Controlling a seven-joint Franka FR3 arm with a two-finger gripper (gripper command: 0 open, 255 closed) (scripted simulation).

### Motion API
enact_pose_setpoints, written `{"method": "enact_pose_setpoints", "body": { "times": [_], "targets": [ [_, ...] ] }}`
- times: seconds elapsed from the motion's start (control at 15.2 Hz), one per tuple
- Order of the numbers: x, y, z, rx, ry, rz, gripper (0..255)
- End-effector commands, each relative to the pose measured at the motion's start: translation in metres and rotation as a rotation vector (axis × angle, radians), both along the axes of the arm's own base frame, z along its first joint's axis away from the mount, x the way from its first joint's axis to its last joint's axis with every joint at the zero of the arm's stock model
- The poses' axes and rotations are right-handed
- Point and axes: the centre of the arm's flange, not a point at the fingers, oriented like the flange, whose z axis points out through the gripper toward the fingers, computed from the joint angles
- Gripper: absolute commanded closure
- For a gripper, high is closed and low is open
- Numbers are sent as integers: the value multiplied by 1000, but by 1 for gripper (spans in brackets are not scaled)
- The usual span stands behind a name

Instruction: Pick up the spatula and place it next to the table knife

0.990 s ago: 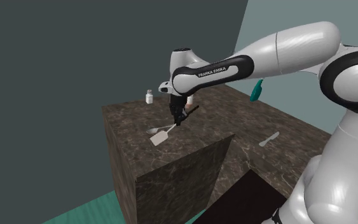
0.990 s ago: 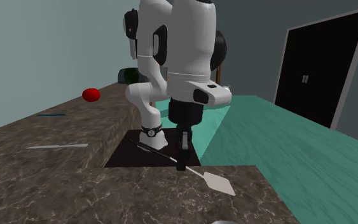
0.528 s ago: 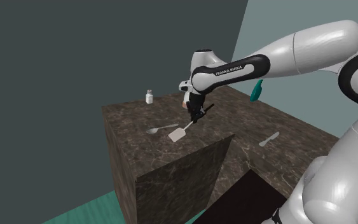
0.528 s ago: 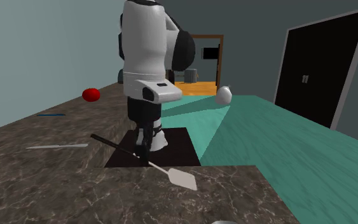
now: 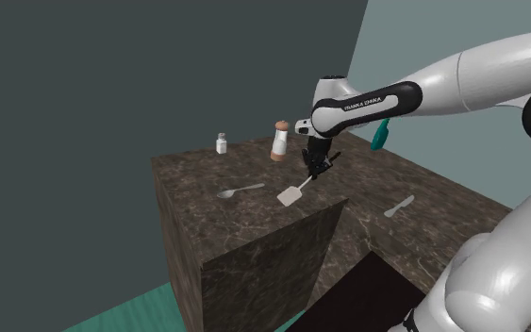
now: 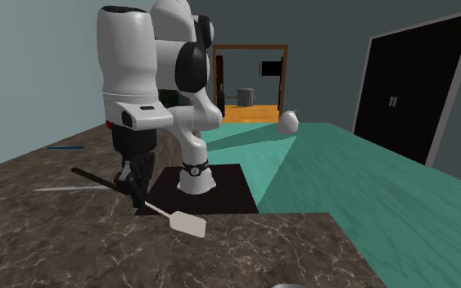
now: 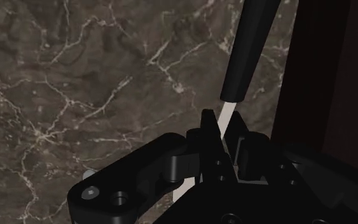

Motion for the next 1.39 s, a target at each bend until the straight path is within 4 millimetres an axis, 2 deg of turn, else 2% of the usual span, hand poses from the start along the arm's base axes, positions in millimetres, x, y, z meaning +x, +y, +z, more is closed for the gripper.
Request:
{"method": "enact_pose_setpoints", "body": {
  "times": [0.0, 1.32],
  "targets": [
    [-9, -27, 1, 0, 0, 1, 255],
    [-88, -279, 1, 0, 0, 1, 255]
  ]
}}
